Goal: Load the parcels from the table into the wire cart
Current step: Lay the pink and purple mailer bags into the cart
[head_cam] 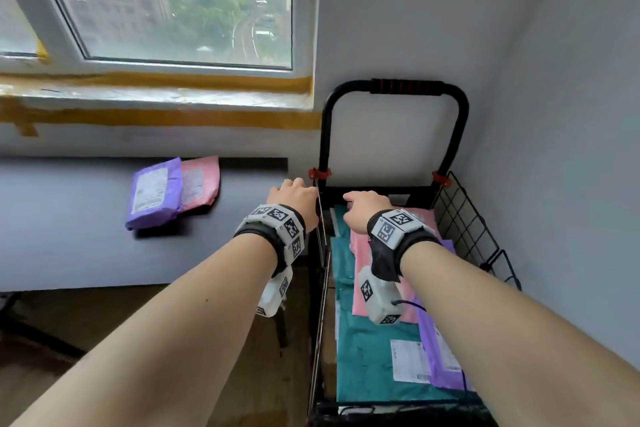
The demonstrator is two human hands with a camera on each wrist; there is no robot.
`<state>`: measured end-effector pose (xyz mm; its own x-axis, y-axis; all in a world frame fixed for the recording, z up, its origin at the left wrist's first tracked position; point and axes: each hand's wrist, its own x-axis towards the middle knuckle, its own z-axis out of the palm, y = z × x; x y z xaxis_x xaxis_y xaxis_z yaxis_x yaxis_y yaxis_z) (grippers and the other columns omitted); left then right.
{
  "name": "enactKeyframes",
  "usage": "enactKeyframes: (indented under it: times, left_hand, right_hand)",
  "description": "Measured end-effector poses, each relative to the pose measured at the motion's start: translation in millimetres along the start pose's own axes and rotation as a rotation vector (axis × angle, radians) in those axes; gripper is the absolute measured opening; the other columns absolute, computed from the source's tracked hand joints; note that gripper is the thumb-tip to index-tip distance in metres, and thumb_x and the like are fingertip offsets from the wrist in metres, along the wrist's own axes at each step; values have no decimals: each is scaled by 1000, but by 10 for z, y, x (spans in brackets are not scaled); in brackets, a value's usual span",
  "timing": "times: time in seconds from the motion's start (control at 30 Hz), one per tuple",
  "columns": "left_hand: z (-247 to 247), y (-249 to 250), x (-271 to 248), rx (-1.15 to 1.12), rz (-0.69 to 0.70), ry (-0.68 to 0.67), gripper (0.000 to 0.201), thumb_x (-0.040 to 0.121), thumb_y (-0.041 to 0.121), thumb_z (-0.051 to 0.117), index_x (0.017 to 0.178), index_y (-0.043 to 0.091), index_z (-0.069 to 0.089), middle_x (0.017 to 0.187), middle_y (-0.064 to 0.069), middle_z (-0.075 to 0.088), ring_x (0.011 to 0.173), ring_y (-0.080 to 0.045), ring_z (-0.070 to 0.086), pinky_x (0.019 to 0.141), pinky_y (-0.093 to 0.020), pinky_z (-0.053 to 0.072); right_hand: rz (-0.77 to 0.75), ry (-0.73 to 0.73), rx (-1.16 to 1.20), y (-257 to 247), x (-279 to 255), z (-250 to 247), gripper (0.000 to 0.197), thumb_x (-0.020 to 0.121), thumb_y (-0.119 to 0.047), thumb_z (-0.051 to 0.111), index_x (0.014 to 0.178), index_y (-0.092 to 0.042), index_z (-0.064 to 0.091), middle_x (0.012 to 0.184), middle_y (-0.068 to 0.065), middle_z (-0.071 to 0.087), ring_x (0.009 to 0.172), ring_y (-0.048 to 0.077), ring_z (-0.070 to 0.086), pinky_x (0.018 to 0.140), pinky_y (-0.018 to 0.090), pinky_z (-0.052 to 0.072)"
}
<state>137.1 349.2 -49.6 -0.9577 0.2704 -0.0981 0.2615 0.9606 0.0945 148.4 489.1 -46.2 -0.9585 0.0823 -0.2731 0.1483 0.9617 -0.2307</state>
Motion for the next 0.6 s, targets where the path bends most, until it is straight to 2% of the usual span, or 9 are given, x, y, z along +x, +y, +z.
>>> enactKeyframes:
  times: [0.1, 0.37, 0.47, 0.6]
  left_hand:
    - [-151, -436, -195, 24, -42, 35, 46, 88, 28, 56, 133, 21, 49, 136, -6, 43, 129, -26, 36, 102, -39, 34]
    - [-269, -1533, -631, 72, -172, 101, 47, 88, 32, 54, 134, 22, 48, 141, -6, 39, 134, -25, 31, 105, -41, 29]
    - [-253, -1964, -776, 92, -233, 78, 50, 90, 36, 52, 138, 23, 45, 145, -7, 36, 137, -25, 28, 108, -41, 27]
    - [-160, -2506, -889, 94, -308, 33, 51, 89, 36, 53, 138, 24, 44, 146, -7, 34, 137, -24, 27, 107, -40, 28]
  right_hand:
    - [-34, -4, -18, -502, -78, 1, 54, 89, -21, 47, 142, -29, 41, 146, 8, 41, 134, 34, 36, 110, 43, 34]
    - [-134, -10, -64, -1666, -37, 251, 56, 91, -26, 44, 146, -31, 34, 150, 6, 36, 137, 32, 33, 112, 43, 31]
    - [-183, -11, -86, -2084, 14, 390, 54, 91, -29, 43, 144, -32, 36, 150, 5, 38, 137, 31, 33, 112, 43, 30]
    - [-245, -44, -107, -2538, 69, 593, 47, 90, -27, 44, 137, -30, 46, 143, 8, 45, 132, 33, 39, 107, 40, 37]
